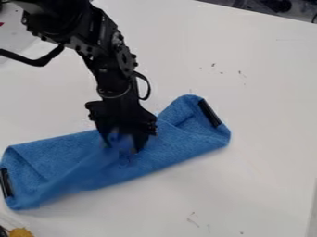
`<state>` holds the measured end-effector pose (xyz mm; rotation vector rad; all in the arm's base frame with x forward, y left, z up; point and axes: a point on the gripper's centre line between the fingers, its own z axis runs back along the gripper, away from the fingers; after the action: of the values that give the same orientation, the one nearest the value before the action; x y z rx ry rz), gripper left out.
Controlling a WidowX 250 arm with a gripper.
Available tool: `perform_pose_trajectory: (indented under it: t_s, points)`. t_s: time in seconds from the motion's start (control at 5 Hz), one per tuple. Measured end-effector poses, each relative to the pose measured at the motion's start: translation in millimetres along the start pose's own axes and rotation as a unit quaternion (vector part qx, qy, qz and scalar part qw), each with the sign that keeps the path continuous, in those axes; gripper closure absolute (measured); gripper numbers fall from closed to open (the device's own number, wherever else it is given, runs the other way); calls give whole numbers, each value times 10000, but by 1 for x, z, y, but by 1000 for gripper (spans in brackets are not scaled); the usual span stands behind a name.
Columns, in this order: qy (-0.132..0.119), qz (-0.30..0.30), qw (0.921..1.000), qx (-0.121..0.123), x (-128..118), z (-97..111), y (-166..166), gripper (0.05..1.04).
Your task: Fold the cloth from bottom right to left
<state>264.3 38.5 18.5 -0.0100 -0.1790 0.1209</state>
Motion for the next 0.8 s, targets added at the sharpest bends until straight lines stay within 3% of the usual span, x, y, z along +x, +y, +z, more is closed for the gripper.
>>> perform_pose_trajectory:
  t_s: [0.2,0.6,0.8]
  points:
    - [-134,-180,9996,158,12,1,10,71]
    - [-286,-627,9957,626,44,6,40,82]
    - [-287,-644,9950,702,47,9,43,83]
